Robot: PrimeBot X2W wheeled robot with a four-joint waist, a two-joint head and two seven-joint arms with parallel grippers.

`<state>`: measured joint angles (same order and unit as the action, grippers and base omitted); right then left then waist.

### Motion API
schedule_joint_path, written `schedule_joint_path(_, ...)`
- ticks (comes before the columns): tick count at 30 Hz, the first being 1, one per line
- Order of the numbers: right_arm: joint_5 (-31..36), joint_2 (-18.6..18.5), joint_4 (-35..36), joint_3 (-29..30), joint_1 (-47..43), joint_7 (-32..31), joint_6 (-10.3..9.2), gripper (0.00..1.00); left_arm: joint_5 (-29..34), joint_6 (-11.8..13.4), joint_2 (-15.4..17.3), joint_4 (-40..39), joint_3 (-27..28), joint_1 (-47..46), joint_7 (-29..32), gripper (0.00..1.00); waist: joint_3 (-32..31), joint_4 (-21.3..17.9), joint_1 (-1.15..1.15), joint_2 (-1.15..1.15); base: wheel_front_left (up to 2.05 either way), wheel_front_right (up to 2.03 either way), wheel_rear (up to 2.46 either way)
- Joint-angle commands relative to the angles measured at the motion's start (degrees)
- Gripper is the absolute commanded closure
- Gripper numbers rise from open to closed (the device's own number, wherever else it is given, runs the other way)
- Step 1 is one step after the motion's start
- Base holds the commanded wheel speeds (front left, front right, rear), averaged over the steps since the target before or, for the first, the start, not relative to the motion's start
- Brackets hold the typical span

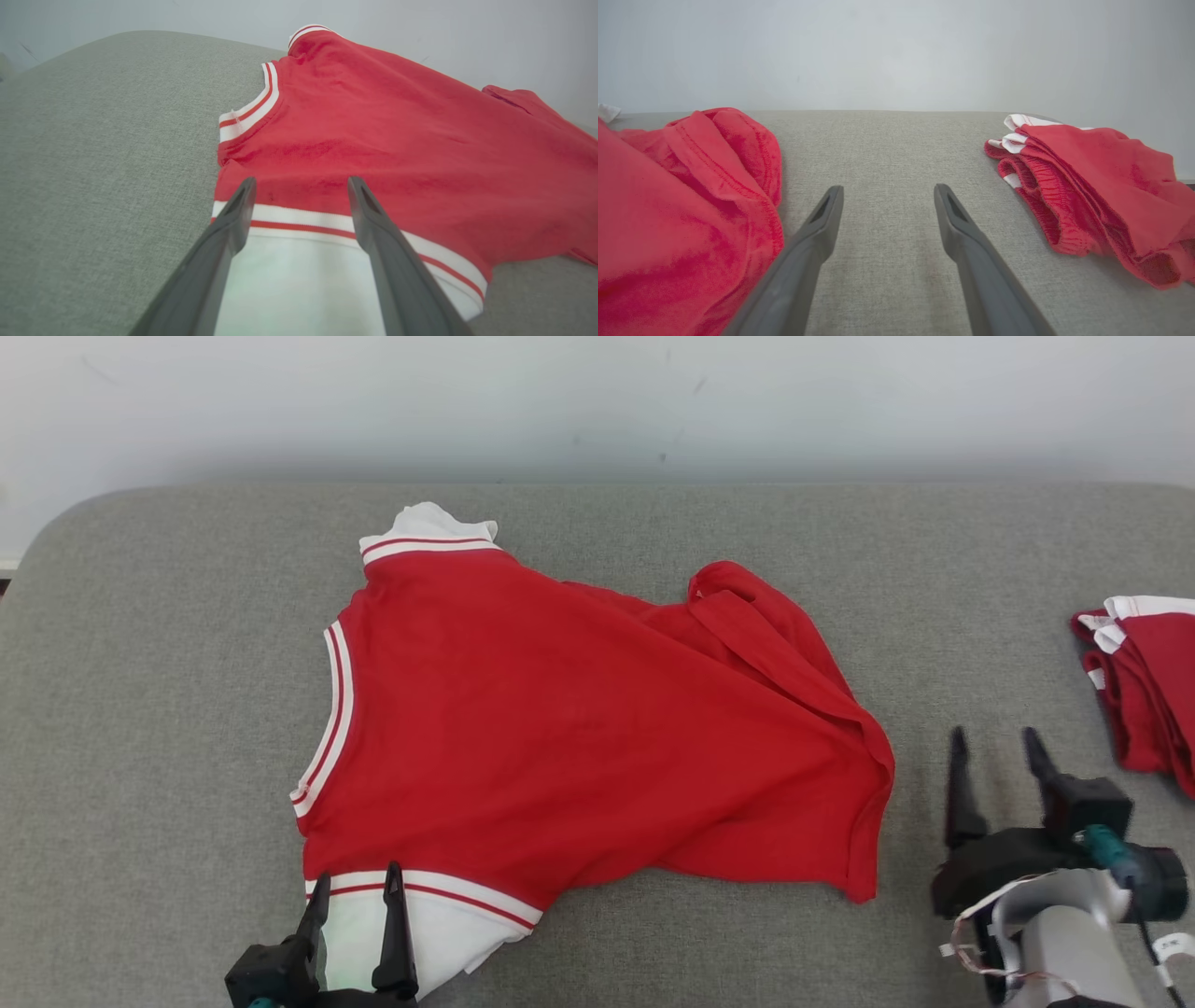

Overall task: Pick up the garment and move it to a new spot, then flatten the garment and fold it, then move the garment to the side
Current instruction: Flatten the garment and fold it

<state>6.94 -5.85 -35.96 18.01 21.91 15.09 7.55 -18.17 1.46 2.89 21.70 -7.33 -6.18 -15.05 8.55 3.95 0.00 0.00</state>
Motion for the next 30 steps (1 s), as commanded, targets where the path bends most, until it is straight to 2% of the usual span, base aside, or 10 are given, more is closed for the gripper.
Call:
schedule_joint_path(1,-0.97,0.67,1.18,-1.8,-1.55,0.03,-0.15,0.0,0.1,-0.13,0.01,0.11,0.04,-0.38,-0.15,0.0,-0.42,-0.37,0.0,0.0,0.0,0.0,0.0)
schedule_joint_path(9,-6.0,2.22,7.17,-15.76,-8.97,0.02,-0.15,0.0,0.51,-0.39,0.01,0.09,1.02,1.31,-0.15,0.0,-2.5,-1.32,0.0,0.0,0.0,0.0,0.0)
schedule_joint_path(14,-7.91,2.23,7.8,-22.06,-13.14,0.03,-0.15,0.0,0.53,-0.77,0.01,-0.06,1.32,1.67,-0.15,0.0,-3.28,-1.71,0.0,0.0,0.0,0.0,0.0)
schedule_joint_path(17,-8.3,1.92,6.7,-22.84,-14.96,0.03,-0.15,0.0,0.44,-0.75,0.01,-0.3,1.2,1.91,-0.16,0.0,-3.25,-1.84,0.0,0.0,0.0,0.0,0.0)
schedule_joint_path(30,-4.96,2.3,3.28,-17.89,-13.85,0.02,-0.15,0.0,0.02,-1.02,0.01,-0.25,0.58,1.49,-0.15,0.0,-2.34,-1.29,0.0,0.0,0.0,0.0,0.0)
